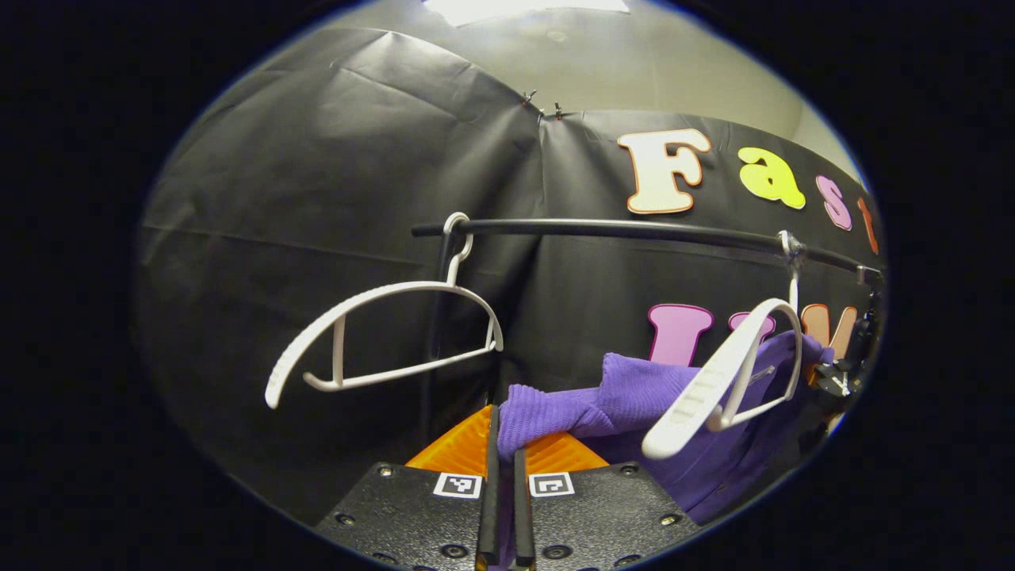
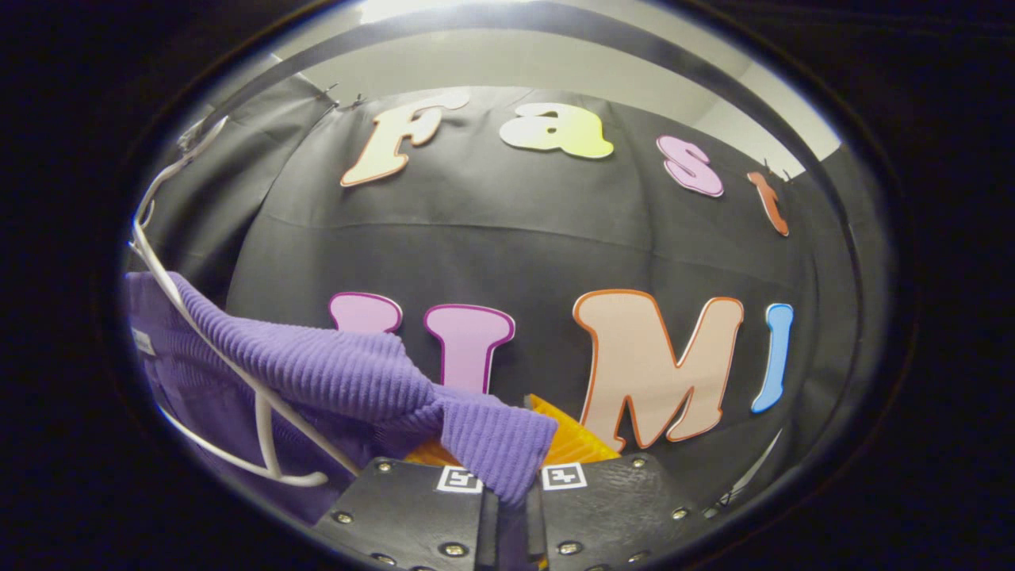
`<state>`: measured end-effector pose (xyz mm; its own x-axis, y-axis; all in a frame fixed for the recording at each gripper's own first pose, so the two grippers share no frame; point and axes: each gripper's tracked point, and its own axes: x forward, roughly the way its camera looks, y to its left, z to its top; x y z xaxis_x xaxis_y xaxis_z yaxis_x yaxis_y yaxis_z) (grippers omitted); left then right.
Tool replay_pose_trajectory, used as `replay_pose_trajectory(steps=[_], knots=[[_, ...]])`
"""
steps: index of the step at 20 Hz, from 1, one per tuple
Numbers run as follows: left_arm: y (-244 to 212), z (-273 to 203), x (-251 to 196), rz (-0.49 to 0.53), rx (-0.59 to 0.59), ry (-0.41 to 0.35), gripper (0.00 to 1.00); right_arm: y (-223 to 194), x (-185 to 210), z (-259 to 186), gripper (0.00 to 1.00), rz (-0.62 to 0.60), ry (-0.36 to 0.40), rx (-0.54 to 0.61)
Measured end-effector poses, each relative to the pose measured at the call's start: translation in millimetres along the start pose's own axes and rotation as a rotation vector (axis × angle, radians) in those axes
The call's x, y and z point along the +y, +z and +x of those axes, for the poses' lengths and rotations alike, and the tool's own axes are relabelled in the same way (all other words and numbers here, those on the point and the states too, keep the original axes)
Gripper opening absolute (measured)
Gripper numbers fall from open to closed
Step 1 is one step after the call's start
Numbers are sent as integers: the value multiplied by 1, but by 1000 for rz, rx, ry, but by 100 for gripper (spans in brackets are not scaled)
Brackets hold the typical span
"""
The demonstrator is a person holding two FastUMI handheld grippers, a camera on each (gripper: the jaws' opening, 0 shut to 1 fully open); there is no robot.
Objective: Grasp the clothes on the hanger with both hands and then place them into the laundry hamper below.
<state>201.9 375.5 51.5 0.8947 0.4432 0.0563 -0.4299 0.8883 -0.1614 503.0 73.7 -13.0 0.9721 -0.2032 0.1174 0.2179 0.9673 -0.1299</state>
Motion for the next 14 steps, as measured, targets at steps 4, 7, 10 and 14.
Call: replay_pose_trajectory(steps=[4, 7, 10, 14], knots=[[-15, -5, -5, 18, 30, -2, 5, -11, -3, 2, 12, -24, -7, 12], [-25, -9, -13, 4, 49, -14, 5, -18, -6, 3, 12, -32, -19, 37], [-32, -13, -22, -13, 64, -25, 8, -33, -11, 5, 12, -42, -34, 65], [-47, -17, -33, -20, 94, -47, 10, -67, -29, 2, 12, -40, -42, 150]])
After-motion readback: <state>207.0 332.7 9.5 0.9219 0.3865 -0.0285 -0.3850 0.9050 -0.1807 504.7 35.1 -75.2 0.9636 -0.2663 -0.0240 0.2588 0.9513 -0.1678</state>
